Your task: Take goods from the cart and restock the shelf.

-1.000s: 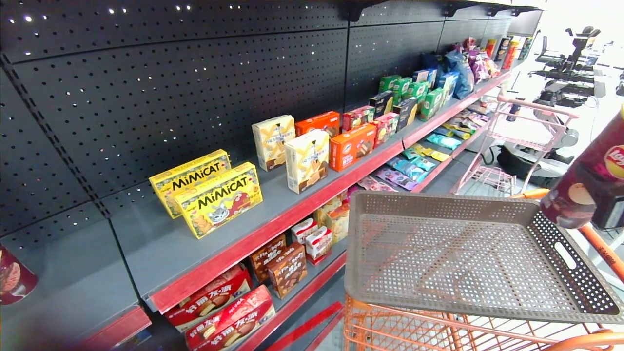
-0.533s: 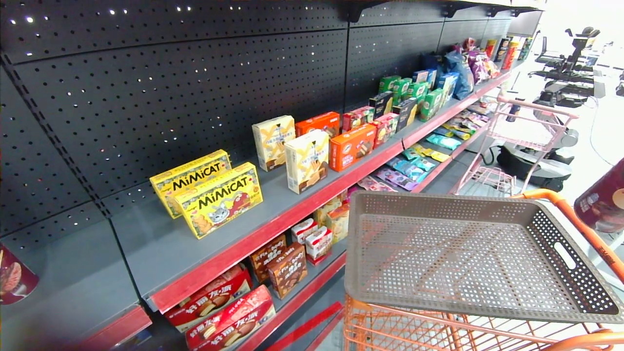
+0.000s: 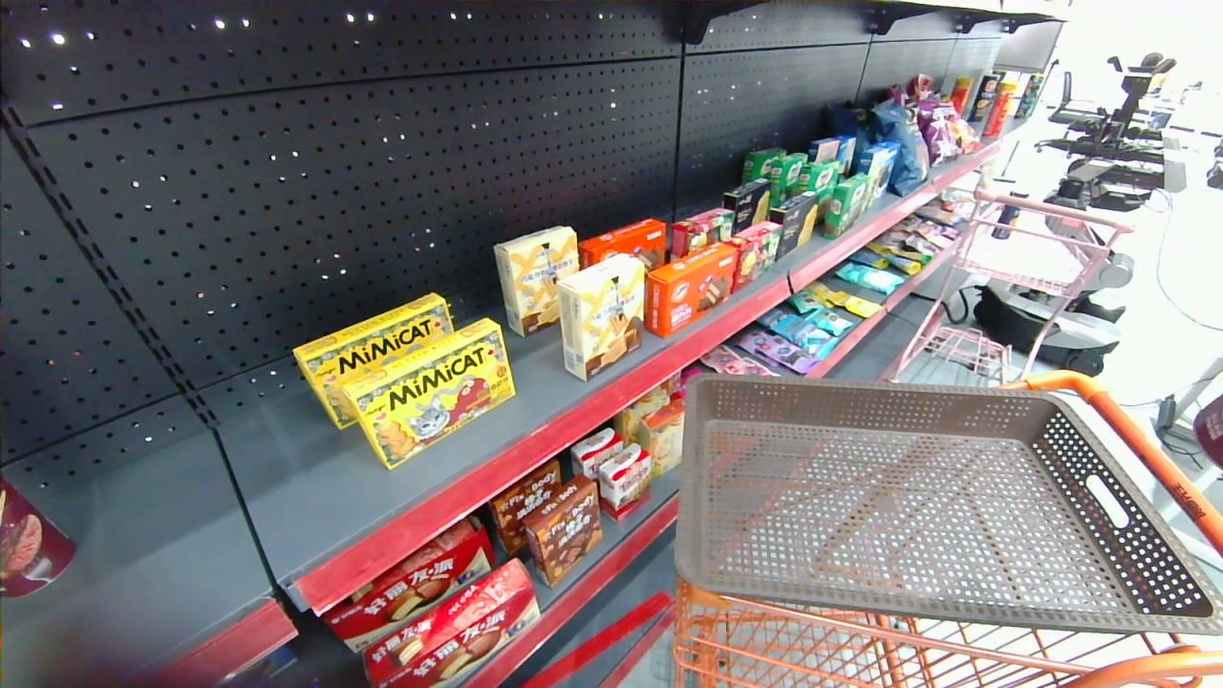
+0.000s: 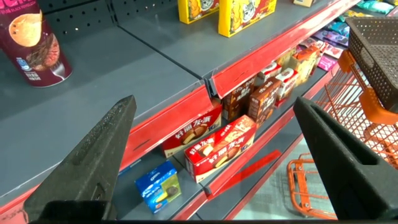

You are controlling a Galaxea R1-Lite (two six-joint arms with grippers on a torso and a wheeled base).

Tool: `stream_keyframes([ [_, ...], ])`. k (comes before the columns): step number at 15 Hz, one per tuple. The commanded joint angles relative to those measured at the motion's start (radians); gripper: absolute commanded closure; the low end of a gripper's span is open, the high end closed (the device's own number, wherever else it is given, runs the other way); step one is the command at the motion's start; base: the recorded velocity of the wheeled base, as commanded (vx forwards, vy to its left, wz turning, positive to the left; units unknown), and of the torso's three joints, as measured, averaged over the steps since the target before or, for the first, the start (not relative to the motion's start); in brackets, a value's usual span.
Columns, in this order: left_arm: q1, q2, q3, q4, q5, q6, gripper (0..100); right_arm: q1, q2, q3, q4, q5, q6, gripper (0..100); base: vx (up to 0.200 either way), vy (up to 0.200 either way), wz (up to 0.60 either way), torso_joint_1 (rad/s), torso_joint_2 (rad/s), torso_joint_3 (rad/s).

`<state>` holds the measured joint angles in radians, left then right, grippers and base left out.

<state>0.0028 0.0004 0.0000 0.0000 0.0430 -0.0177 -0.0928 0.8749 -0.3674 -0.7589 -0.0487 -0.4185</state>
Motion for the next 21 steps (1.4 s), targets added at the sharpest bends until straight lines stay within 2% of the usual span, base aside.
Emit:
stream_keyframes([
  [1,0.0,0.0,0.0,0.0,0.0,-0.001,0,-0.002,-0.071,0.005,0.033,-0.002,-0.002,100,0.0,0.0,0.0,0.0,0.0,0.0],
  [4,0.0,0.0,0.0,0.0,-0.005,0.01,0,-0.007,-0.106,0.004,0.056,0.0,-0.002,100,0.0,0.0,0.0,0.0,0.0,0.0],
  [10,0.0,0.0,0.0,0.0,-0.002,0.007,0,0.002,-0.143,0.016,0.073,0.003,-0.031,100,0.0,0.0,0.0,0.0,0.0,0.0],
  [19,0.0,0.0,0.0,0.0,-0.003,0.007,0,0.013,-0.174,0.033,0.075,0.017,-0.031,100,0.0,0.0,0.6,0.001,0.0,0.005],
  [21,0.0,0.0,0.0,0.0,-0.003,0.007,0,0.013,-0.177,0.038,0.075,0.029,-0.031,100,0.0,0.0,0.0,0.0,0.0,0.0],
])
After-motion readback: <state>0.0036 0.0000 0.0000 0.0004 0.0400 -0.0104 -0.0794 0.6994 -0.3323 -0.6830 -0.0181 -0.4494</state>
